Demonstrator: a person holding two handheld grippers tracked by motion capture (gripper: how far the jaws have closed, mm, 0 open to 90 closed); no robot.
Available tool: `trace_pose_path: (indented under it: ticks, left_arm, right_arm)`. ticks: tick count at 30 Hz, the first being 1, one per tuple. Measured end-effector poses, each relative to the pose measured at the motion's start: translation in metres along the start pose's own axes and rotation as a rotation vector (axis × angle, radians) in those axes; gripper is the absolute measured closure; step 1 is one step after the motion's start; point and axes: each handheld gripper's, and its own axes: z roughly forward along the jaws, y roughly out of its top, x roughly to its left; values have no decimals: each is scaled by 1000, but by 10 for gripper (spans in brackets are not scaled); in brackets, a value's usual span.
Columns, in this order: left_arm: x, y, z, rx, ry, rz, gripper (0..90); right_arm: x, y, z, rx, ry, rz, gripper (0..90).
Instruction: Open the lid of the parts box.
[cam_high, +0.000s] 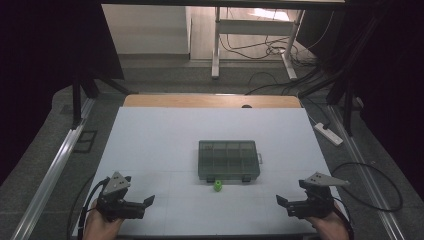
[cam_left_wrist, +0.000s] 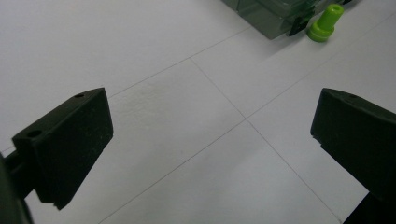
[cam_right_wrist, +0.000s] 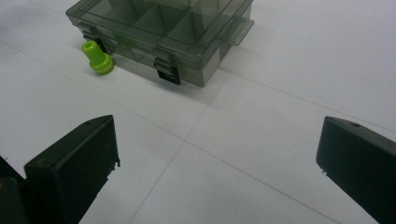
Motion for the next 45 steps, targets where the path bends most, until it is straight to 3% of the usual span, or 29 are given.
trace_pose_path:
  ticks: [12, 22, 29, 38, 45]
  left_arm:
    - [-1, 7, 13, 2, -31, 10, 1]
    - [-4, 15, 23, 12, -30, 47, 0]
    - [-9, 23, 32, 7, -57, 59, 0]
    - [-17, 33, 46, 21, -87, 84, 0]
    - [-20, 40, 54, 23, -94, 99, 0]
  right_arm:
    - [1, 7, 8, 1, 2, -26, 0]
    - [1, 15, 17, -2, 12, -46, 0]
    - [2, 19, 25, -4, 38, -36, 0]
    - [3, 22, 33, 15, 23, -55, 0]
    - [5, 25, 38, 2, 33, -43, 0]
